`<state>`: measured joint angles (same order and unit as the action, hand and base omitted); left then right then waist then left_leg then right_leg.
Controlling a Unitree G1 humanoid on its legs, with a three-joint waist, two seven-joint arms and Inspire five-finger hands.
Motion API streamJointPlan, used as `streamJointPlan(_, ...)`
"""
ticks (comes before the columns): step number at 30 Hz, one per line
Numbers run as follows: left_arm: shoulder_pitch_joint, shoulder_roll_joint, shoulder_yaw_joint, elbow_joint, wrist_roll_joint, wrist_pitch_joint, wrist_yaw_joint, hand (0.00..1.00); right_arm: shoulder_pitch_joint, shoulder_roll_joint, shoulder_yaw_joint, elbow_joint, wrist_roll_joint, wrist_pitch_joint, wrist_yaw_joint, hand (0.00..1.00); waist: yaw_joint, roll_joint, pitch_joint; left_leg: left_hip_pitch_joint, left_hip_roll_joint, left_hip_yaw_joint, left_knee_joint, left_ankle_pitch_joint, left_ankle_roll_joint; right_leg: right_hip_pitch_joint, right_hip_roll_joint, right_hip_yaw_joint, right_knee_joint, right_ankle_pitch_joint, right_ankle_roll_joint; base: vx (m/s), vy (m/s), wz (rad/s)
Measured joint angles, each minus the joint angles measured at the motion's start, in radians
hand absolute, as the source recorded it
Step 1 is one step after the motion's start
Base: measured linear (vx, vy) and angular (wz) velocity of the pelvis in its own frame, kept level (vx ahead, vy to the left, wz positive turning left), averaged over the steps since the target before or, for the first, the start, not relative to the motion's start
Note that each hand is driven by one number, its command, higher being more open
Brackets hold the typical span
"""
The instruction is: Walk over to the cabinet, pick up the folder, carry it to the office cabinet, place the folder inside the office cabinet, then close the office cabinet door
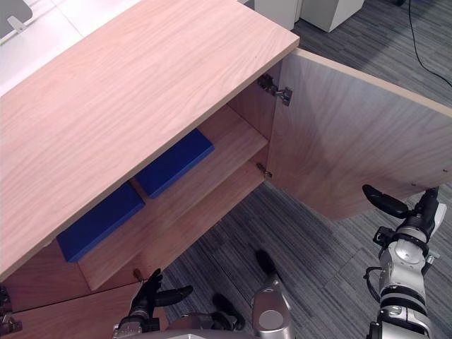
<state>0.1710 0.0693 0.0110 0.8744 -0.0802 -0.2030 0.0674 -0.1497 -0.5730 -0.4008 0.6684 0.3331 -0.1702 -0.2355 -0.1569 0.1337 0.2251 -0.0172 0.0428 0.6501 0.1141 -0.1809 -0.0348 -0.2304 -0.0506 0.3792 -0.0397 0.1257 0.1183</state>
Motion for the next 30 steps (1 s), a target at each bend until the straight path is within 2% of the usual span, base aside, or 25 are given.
streamJointPlan(4, 0.005, -0.008, 0.018, 0.012, 0.002, 0.003, 0.000, 1.00, 0.154, 0.084, -0.008, -0.241, -0.002, 0.002, -0.010, 1.00, -0.017, -0.002, 0.001, -0.003, 0.005, -0.010, 0.001, 0.000, 0.000, 0.004, 0.004, -0.004, -0.010, 0.007, 0.000, 0.01, -0.041, 0.01)
streamJointPlan(6, 0.002, -0.015, 0.039, 0.018, 0.003, 0.003, 0.002, 1.00, 0.244, 0.179, 0.000, -0.400, -0.009, 0.002, -0.010, 1.00, -0.035, -0.007, 0.005, 0.002, 0.011, -0.008, 0.001, 0.000, 0.000, 0.008, 0.011, 0.003, -0.015, 0.015, 0.000, 0.01, -0.045, -0.14)
streamJointPlan(7, -0.002, -0.015, 0.042, 0.018, 0.002, 0.003, 0.002, 1.00, 0.313, 0.239, 0.026, -0.482, -0.026, 0.000, -0.009, 1.00, -0.043, -0.018, 0.012, 0.014, 0.016, -0.005, 0.002, 0.000, 0.000, 0.016, 0.018, 0.009, -0.016, 0.021, -0.001, 0.01, -0.053, -0.20)
streamJointPlan(10, -0.005, -0.015, 0.053, 0.028, 0.003, 0.002, 0.002, 1.00, 0.435, 0.312, 0.113, -0.595, -0.069, -0.005, -0.009, 1.00, -0.052, -0.042, 0.014, 0.029, 0.028, 0.010, 0.010, -0.002, -0.002, 0.025, 0.030, 0.032, -0.017, 0.031, -0.006, -0.02, -0.062, -0.29)
streamJointPlan(12, -0.011, -0.014, 0.063, 0.042, 0.005, 0.003, 0.002, 1.00, 0.566, 0.351, 0.223, -0.685, -0.111, -0.018, 0.004, 1.00, -0.054, -0.075, 0.012, 0.028, 0.049, 0.032, 0.045, -0.021, -0.008, 0.030, 0.042, 0.057, -0.028, 0.049, -0.009, -0.06, -0.081, -0.37)
streamJointPlan(16, -0.027, -0.011, 0.064, 0.078, 0.026, 0.005, 0.001, 1.00, 0.725, 0.364, 0.373, -0.752, -0.161, -0.032, 0.040, 1.00, -0.056, -0.112, -0.004, 0.028, 0.080, 0.037, 0.102, -0.046, -0.022, 0.045, 0.057, 0.062, -0.032, 0.054, -0.010, -0.07, -0.071, -0.12)
streamJointPlan(20, -0.032, -0.010, 0.069, 0.083, 0.043, 0.005, 0.003, 1.00, 0.798, 0.348, 0.483, -0.774, -0.187, -0.032, 0.102, 1.00, -0.055, -0.123, -0.010, 0.027, 0.097, 0.034, 0.139, -0.056, -0.022, 0.056, 0.060, 0.047, -0.028, 0.053, -0.016, -0.06, -0.056, -0.02)
streamJointPlan(23, -0.040, -0.002, 0.068, 0.098, 0.044, 0.005, 0.006, 1.00, 0.835, 0.321, 0.581, -0.775, -0.219, -0.032, 0.135, 1.00, -0.052, -0.135, -0.016, 0.020, 0.101, 0.014, 0.154, -0.058, -0.018, 0.056, 0.051, -0.002, -0.012, 0.049, -0.023, -0.09, -0.050, 0.12)
streamJointPlan(25, -0.042, 0.010, 0.067, 0.107, 0.045, 0.004, 0.011, 1.00, 0.849, 0.301, 0.649, -0.774, -0.221, -0.028, 0.145, 1.00, -0.046, -0.149, -0.024, 0.008, 0.098, -0.023, 0.161, -0.060, -0.015, 0.056, 0.044, -0.037, -0.006, 0.046, -0.027, -0.10, -0.046, 0.27)
streamJointPlan(27, -0.048, 0.024, 0.066, 0.115, 0.061, 0.005, 0.012, 1.00, 0.851, 0.261, 0.726, -0.774, -0.237, -0.021, 0.168, 1.00, -0.020, -0.163, -0.033, -0.011, 0.091, -0.073, 0.165, -0.057, -0.010, 0.056, 0.033, -0.081, -0.006, 0.038, -0.035, -0.08, -0.032, 0.38)
streamJointPlan(28, -0.056, 0.027, 0.057, 0.112, 0.071, 0.004, 0.016, 1.00, 0.825, 0.232, 0.777, -0.774, -0.274, -0.008, 0.190, 1.00, 0.014, -0.166, -0.036, -0.030, 0.088, -0.120, 0.165, -0.052, -0.005, 0.061, 0.027, -0.120, -0.007, 0.031, -0.037, -0.05, -0.028, 0.55)
streamJointPlan(29, -0.060, 0.028, 0.056, 0.110, 0.072, 0.004, 0.017, 1.00, 0.799, 0.219, 0.798, -0.772, -0.290, 0.004, 0.201, 1.00, 0.027, -0.168, -0.038, -0.039, 0.084, -0.142, 0.165, -0.048, -0.002, 0.061, 0.022, -0.143, -0.007, 0.026, -0.040, -0.07, -0.043, 0.92)
streamJointPlan(30, -0.071, 0.030, 0.057, 0.107, 0.072, 0.005, 0.018, 1.00, 0.716, 0.205, 0.832, -0.758, -0.330, 0.019, 0.222, 1.00, 0.056, -0.174, -0.043, -0.061, 0.072, -0.195, 0.162, -0.036, 0.003, 0.062, 0.006, -0.193, -0.009, 0.023, -0.040, -0.06, -0.047, 0.89)
